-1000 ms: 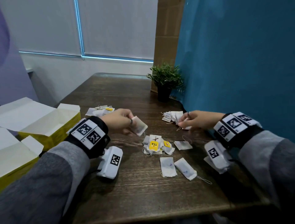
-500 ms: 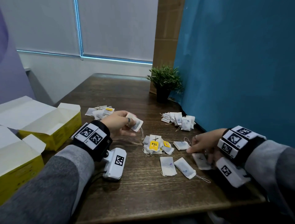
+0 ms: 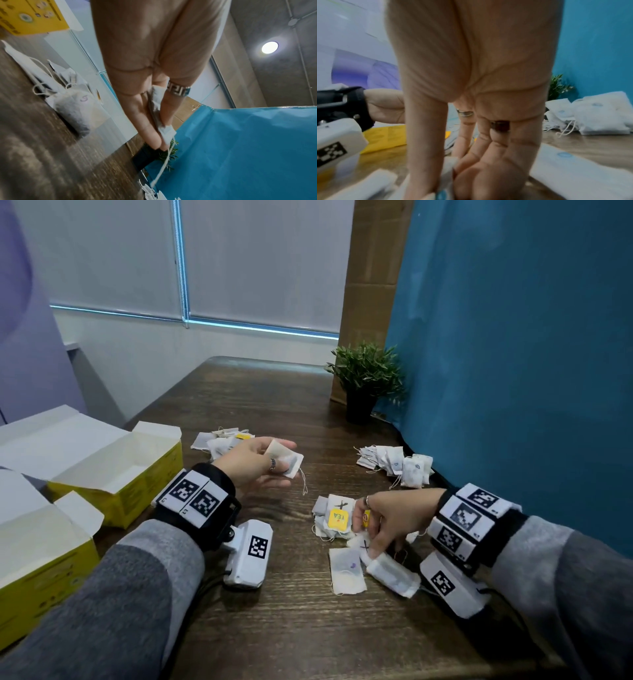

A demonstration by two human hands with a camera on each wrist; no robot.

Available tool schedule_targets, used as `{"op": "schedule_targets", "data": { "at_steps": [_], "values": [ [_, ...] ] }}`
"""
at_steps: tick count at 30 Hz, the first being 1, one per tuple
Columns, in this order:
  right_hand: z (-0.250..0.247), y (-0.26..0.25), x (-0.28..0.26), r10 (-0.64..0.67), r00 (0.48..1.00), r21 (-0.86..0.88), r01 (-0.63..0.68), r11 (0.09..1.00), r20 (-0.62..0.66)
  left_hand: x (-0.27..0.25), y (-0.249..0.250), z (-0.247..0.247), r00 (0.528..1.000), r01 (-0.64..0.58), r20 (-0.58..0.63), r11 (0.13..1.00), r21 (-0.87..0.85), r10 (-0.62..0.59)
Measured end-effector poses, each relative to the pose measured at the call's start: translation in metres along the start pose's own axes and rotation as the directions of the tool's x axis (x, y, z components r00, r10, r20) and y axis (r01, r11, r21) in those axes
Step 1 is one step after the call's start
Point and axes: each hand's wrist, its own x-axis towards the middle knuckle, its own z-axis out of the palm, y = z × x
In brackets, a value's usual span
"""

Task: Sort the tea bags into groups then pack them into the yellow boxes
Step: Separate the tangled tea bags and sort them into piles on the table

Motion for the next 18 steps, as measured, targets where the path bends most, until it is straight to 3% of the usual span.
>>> {"op": "schedule_targets", "data": {
  "at_steps": [3, 6, 11, 14, 18],
  "values": [
    [-0.004, -0.002, 0.006, -0.044, 0.999, 0.019, 0.044, 0.999, -0.029, 0.005, -0.001, -0.002, 1.000, -0.020, -0.003, 1.000, -0.013, 0.020],
    [-0.021, -0.002, 0.000, -0.116, 0.980, 0.147, 0.140, 0.979, -0.162, 0.010, -0.003, -0.005, 1.000, -0.017, 0.006, 0.999, -0.044, 0.017],
    [-0.038, 0.004, 0.002, -0.168, 0.868, 0.497, 0.416, 0.762, -0.468, 0.017, -0.008, -0.005, 1.000, -0.007, -0.016, 0.997, -0.076, 0.005],
    [-0.039, 0.003, 0.010, -0.134, 0.836, 0.607, 0.487, 0.627, -0.532, 0.017, -0.009, -0.006, 1.000, 0.002, 0.005, 0.993, -0.114, -0.001],
    [-0.035, -0.009, 0.017, -0.152, 0.801, 0.601, 0.545, 0.584, -0.579, 0.017, -0.011, -0.008, 1.000, 0.001, -0.029, 0.989, -0.146, -0.006]
  ]
}}
